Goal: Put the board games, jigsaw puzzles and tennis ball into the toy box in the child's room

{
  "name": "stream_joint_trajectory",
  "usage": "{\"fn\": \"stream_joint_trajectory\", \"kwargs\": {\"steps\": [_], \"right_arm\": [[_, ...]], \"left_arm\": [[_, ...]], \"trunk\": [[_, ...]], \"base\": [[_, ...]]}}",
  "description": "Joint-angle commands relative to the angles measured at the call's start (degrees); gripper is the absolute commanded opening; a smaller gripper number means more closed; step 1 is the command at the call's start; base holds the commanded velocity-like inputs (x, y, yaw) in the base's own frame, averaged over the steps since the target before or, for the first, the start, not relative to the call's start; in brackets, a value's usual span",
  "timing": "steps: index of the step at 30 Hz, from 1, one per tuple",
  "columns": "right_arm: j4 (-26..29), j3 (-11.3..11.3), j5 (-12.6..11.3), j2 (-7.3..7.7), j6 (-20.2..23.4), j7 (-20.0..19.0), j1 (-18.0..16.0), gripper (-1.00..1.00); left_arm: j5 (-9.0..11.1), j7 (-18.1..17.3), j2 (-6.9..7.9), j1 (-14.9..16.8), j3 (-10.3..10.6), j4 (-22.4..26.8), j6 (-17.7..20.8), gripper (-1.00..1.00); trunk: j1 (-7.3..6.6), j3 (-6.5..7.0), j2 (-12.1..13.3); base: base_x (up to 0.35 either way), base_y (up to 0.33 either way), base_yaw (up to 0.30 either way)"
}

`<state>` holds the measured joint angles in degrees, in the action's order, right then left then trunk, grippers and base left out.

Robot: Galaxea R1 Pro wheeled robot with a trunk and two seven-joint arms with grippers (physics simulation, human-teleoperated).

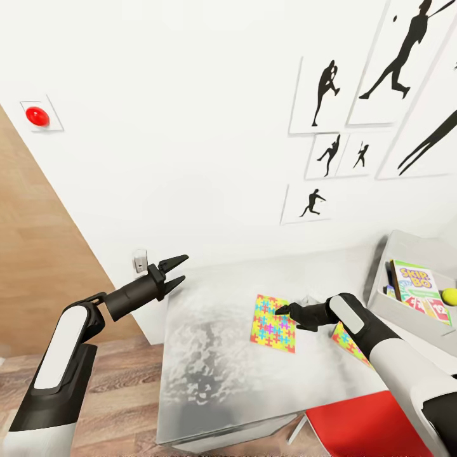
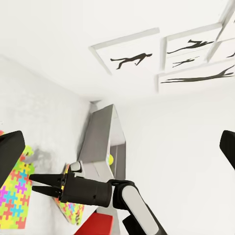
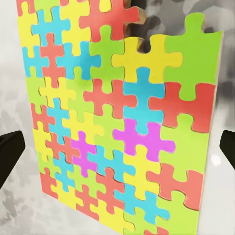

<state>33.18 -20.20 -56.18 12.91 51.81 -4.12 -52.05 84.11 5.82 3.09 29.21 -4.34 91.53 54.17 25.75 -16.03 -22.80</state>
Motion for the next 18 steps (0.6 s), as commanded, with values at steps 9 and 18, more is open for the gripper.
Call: {"fn": "stream_joint_trajectory", "kwargs": {"steps": [9, 18], "right_arm": [[0.03, -0.21, 0.42, 0.51, -0.44, -0.52, -0.12, 1.0], [0.04, -0.19, 0.45, 0.76, -3.51, -0.49, -0.08, 1.0]], "left_arm": [[0.62, 0.6, 0.0, 0.05, -0.05, 0.03, 0.24, 1.0], [0.62, 0.6, -0.01, 0.05, -0.05, 0.05, 0.24, 1.0]], "trunk": [[0.03, -0.72, -0.12], [0.03, -0.89, -0.12]], "base": [[0.0, 0.0, 0.0], [0.0, 0.0, 0.0]]}}
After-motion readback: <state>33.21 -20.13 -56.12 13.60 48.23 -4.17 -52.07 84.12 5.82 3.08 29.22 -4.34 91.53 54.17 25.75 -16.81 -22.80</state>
